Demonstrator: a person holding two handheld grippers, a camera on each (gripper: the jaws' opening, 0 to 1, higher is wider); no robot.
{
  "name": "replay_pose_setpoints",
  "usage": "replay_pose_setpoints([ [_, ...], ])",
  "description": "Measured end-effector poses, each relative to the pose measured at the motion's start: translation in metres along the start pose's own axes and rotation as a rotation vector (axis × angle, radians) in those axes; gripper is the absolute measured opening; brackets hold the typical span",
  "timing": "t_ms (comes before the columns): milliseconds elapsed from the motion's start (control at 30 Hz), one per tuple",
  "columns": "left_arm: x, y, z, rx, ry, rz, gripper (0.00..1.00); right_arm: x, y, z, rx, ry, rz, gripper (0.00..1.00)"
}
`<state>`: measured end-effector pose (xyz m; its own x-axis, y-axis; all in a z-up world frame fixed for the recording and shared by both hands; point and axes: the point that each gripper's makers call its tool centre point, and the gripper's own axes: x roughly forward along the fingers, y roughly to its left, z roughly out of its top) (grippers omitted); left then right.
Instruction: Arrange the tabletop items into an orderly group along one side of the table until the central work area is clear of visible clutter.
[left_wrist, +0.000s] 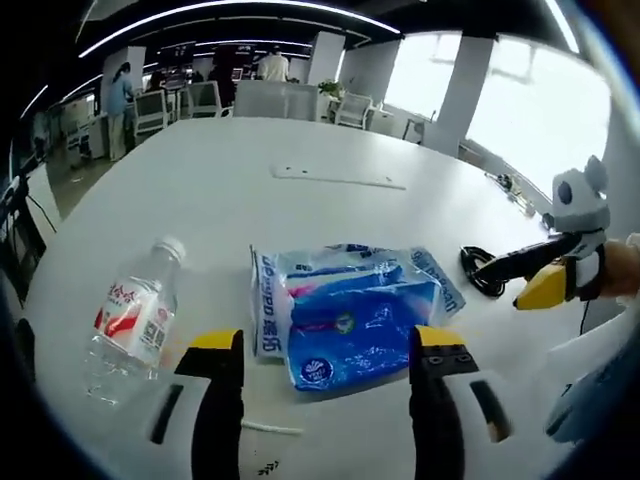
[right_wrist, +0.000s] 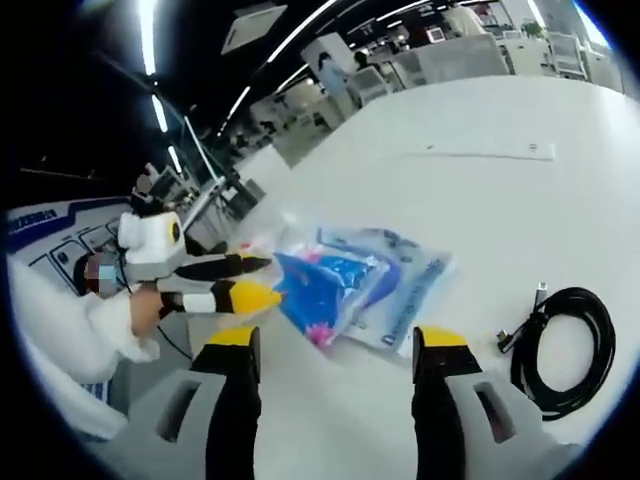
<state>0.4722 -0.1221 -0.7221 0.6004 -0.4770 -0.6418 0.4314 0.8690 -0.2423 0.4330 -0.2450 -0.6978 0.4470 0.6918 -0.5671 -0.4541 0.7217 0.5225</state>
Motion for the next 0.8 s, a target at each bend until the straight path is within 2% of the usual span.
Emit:
replay_pose_setpoints([
  [100,0.0,0.002,-0.001,0.013,0.011,0.017,0.56,0.007,0.002,-0.002,0.014,0.01,0.01,0.56],
  [200,0.002,0.0,-0.002,0.014,0.017,0.004,0.45,0.014,0.004,-0.003,0.01,0.025,0.012,0.54],
  [333,0.006,0.004,-0.002,0.045,0.033,0.029,0.44,0.023,0.001,-0.003,0.025,0.041,0.01,0.52],
  [600,0.01,0.012,0.001,0.065,0.048,0.08,0.31,0.041,-0.003,-0.008,0.015,0.084,-0.016,0.45],
  [733,0.013,0.011,0.0,0.072,0.068,0.087,0.16,0.048,0.0,-0.007,0.018,0.084,-0.009,0.38],
  [800,0.012,0.012,0.002,0.068,0.058,0.105,0.11,0.053,0.002,-0.011,0.01,0.101,-0.003,0.33],
])
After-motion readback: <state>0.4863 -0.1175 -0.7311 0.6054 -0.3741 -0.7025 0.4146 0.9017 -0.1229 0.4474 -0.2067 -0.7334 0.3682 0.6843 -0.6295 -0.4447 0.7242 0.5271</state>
